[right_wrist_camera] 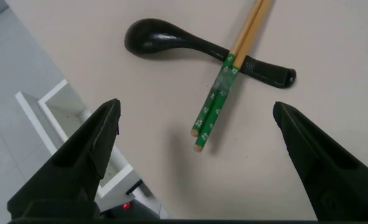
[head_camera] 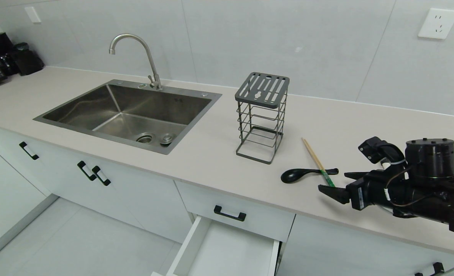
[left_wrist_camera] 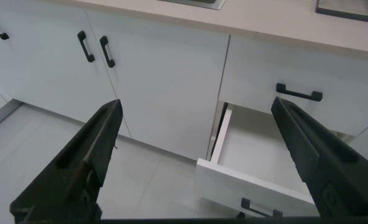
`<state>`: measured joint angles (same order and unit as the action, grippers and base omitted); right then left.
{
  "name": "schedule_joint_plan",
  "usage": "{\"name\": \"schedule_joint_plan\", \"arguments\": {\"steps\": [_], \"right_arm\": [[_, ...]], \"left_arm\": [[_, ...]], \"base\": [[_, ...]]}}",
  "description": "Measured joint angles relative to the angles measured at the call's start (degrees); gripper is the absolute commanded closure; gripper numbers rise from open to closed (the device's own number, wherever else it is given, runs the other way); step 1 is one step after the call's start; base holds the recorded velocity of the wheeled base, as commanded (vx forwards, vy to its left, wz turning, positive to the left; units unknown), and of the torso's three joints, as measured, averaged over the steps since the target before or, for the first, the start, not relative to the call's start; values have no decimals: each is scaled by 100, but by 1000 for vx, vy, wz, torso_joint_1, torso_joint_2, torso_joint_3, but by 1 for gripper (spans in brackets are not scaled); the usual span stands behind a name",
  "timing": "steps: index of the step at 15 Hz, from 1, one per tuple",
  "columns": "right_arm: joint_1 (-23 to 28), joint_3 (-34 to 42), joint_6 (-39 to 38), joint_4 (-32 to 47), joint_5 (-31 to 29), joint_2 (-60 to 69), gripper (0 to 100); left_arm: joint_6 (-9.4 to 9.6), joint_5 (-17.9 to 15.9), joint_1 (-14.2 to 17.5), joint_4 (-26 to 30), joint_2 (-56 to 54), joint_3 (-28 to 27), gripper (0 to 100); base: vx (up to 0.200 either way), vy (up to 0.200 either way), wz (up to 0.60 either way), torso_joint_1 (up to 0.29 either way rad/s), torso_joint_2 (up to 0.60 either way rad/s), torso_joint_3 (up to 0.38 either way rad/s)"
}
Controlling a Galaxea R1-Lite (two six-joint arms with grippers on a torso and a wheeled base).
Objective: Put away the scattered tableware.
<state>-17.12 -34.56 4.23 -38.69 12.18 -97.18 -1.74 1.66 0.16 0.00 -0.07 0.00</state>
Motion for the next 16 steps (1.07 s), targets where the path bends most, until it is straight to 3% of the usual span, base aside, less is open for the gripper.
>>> {"name": "schedule_joint_plan", "arguments": {"steps": [10, 11, 16], "right_arm": [[-138, -592, 4, -26, -202, -909, 0], [-156, -623, 4, -48, -224, -951, 100], [-18, -855, 1, -72, -564, -1164, 100]], "left_arm": [[0, 0, 0, 0, 0, 0, 0], [0, 0, 0, 0, 0, 0, 0], [0, -2, 0, 0, 0, 0, 0]], "base": [[0, 0, 0, 0, 0, 0], [0, 0, 0, 0, 0, 0], [0, 0, 0, 0, 0, 0]]}}
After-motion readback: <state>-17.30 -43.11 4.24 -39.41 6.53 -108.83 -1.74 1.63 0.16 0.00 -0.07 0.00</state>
